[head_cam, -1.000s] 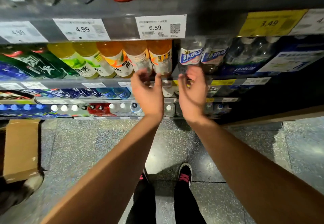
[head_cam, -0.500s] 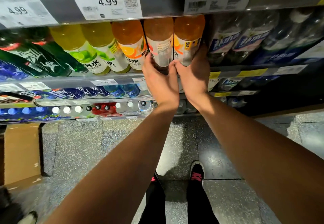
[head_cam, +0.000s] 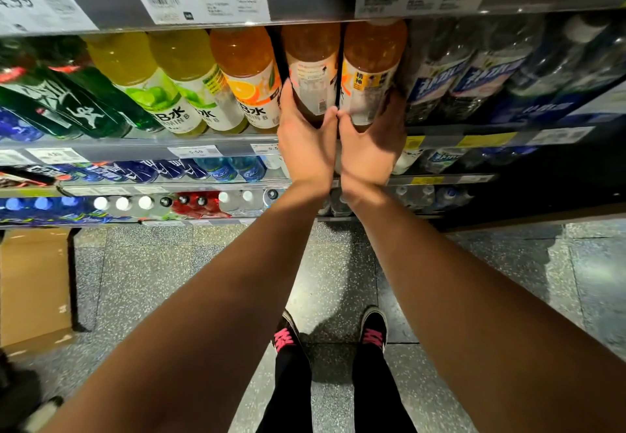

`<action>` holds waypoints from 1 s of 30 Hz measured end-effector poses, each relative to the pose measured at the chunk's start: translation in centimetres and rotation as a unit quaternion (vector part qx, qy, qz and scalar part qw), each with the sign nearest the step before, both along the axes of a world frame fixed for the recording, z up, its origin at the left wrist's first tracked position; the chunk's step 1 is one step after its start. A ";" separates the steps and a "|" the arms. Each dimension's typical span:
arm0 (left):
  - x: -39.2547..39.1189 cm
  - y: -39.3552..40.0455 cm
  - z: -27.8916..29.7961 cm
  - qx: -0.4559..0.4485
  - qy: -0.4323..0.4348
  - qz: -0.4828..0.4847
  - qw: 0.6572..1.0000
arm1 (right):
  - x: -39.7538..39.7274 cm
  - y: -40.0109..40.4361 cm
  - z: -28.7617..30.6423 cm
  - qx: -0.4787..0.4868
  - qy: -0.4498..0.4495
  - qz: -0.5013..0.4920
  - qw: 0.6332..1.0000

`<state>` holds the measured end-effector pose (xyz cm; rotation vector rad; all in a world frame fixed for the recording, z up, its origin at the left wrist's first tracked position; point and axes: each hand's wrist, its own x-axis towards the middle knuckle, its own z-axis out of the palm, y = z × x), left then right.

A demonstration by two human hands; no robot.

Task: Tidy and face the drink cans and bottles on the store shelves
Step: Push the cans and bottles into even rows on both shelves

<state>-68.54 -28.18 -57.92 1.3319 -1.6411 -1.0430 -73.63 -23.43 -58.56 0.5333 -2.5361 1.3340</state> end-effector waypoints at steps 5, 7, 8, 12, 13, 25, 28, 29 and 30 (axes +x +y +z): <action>-0.4 -1.0 -0.6 0.008 0.005 -0.032 0.999 | -0.2 0.1 0.0 -0.014 0.012 0.003 1.000; -0.7 -1.2 -0.6 0.009 -0.009 -0.027 1.000 | -0.4 0.3 0.1 -0.019 -0.001 0.010 1.000; -0.8 -1.3 -0.6 0.002 -0.019 -0.027 0.999 | -0.5 0.4 0.1 -0.020 -0.008 0.018 1.000; -1.1 -1.5 -0.5 0.005 -0.004 -0.042 0.999 | -0.5 0.7 -0.1 -0.013 -0.018 0.033 0.999; -1.1 -1.6 -0.6 0.004 0.000 -0.047 0.999 | -0.4 0.7 -0.2 -0.009 -0.018 0.031 0.999; -1.2 -1.4 -0.4 -0.069 -0.054 -0.034 0.996 | 0.1 1.1 -0.6 -0.028 -0.003 0.019 0.999; -1.0 -1.1 -0.3 -0.077 -0.046 -0.046 0.995 | 0.2 1.2 -0.3 -0.035 -0.026 0.015 0.999; -0.9 -1.0 -0.3 -0.071 -0.036 -0.054 0.995 | 0.3 1.3 -0.2 -0.034 -0.037 0.020 0.999; -0.9 -1.1 -0.2 -0.058 -0.023 -0.061 0.996 | 0.3 1.4 -0.3 -0.030 -0.046 0.025 0.998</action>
